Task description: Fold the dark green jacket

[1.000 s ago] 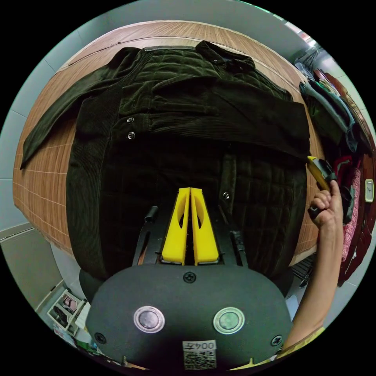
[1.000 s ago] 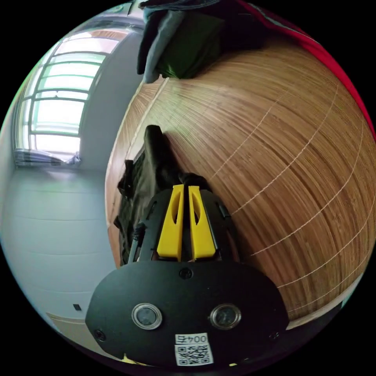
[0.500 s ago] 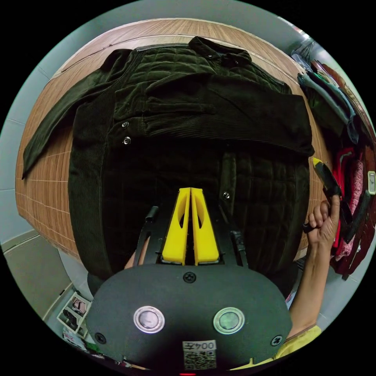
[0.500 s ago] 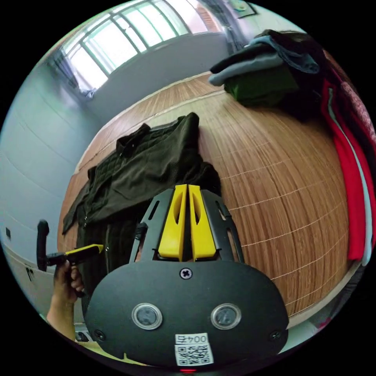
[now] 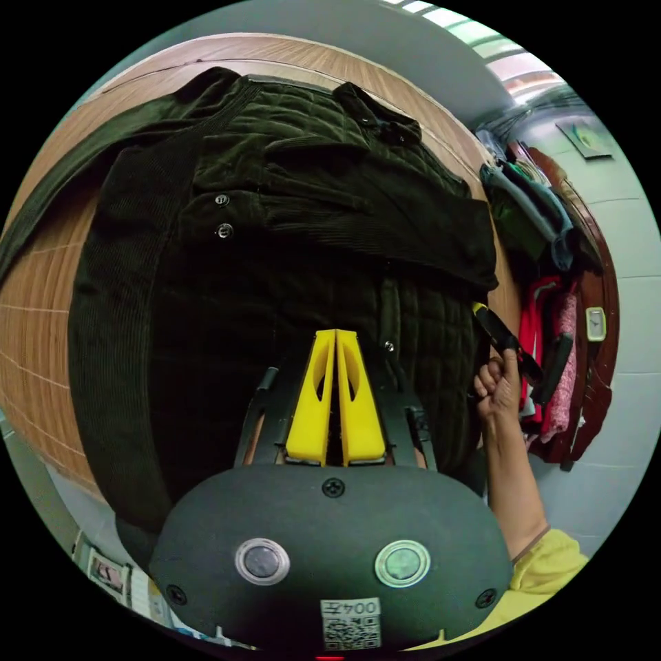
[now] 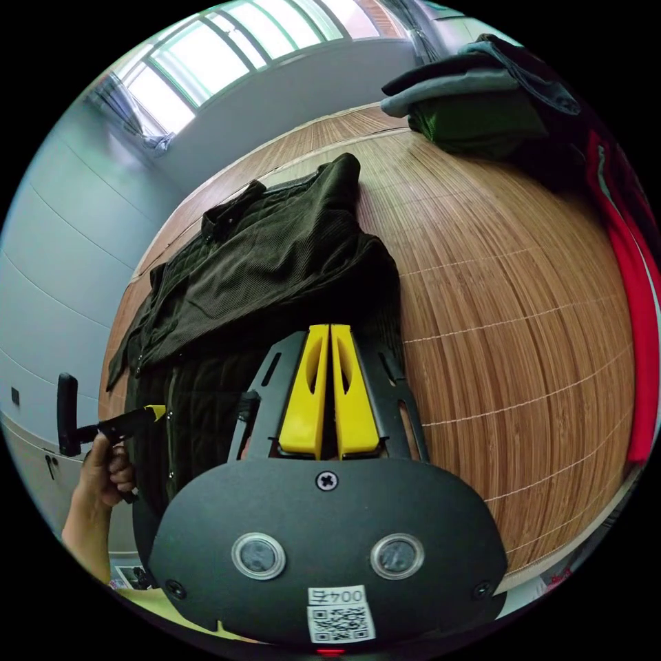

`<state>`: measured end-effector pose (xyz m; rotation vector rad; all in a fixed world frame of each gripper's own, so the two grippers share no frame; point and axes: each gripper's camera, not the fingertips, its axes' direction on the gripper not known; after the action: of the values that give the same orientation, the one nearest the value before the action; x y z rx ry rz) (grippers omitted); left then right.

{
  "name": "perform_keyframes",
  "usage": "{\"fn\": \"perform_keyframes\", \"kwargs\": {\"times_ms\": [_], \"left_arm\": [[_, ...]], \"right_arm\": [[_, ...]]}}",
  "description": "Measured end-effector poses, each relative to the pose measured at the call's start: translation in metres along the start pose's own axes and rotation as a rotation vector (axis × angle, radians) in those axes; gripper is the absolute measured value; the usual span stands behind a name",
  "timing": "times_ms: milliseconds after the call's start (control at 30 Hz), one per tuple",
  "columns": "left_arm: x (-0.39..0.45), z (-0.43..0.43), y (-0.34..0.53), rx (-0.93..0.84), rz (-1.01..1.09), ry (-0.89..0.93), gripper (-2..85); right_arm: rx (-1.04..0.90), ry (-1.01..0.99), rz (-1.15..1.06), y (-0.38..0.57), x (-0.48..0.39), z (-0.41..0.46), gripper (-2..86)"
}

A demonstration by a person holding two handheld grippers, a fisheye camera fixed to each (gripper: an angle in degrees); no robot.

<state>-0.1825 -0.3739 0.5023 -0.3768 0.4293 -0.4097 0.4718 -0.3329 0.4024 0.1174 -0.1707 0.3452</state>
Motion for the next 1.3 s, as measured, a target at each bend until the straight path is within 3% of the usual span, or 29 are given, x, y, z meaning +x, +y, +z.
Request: {"fn": "perform_keyframes", "kwargs": {"times_ms": [167,300,500,800,933,1033,1133,1200,1300], "left_arm": [[0.079,-0.044,-0.030,0.181,0.322,-0.098,1.1],[0.171,-0.020,-0.101,0.128,0.610,-0.232,2.5],[0.265,0.055,-0.176,0.046,0.798,-0.291,7.3],[0.304,0.118,-0.212,0.020,0.779,-0.273,11.5],[0.307,0.134,-0.205,-0.023,0.797,-0.268,6.8],[0.317,0.133,-0.192,0.044,0.829,-0.342,3.7],[0.315,0.113,-0.190,0.216,0.718,-0.335,2.6],[0.315,0.132,-0.195,0.081,0.719,-0.403,2.4],[0.309,0.118,-0.183,0.080,0.681,-0.330,2.6]], "right_arm": [[0.003,0.033,-0.012,0.001,-0.008,0.003,-0.6],[0.007,0.126,-0.056,0.003,-0.026,0.007,-0.6],[0.007,0.097,-0.045,0.003,-0.025,0.010,-0.6],[0.009,0.088,-0.044,0.001,-0.030,0.013,-0.7],[0.009,0.087,-0.042,0.000,-0.033,0.014,-0.7],[0.009,0.100,-0.050,-0.001,-0.038,0.015,-0.7],[0.010,0.107,-0.055,-0.003,-0.043,0.017,-0.7],[0.009,0.128,-0.065,-0.004,-0.049,0.019,-0.7],[0.009,0.155,-0.077,-0.006,-0.057,0.021,-0.7]]}}
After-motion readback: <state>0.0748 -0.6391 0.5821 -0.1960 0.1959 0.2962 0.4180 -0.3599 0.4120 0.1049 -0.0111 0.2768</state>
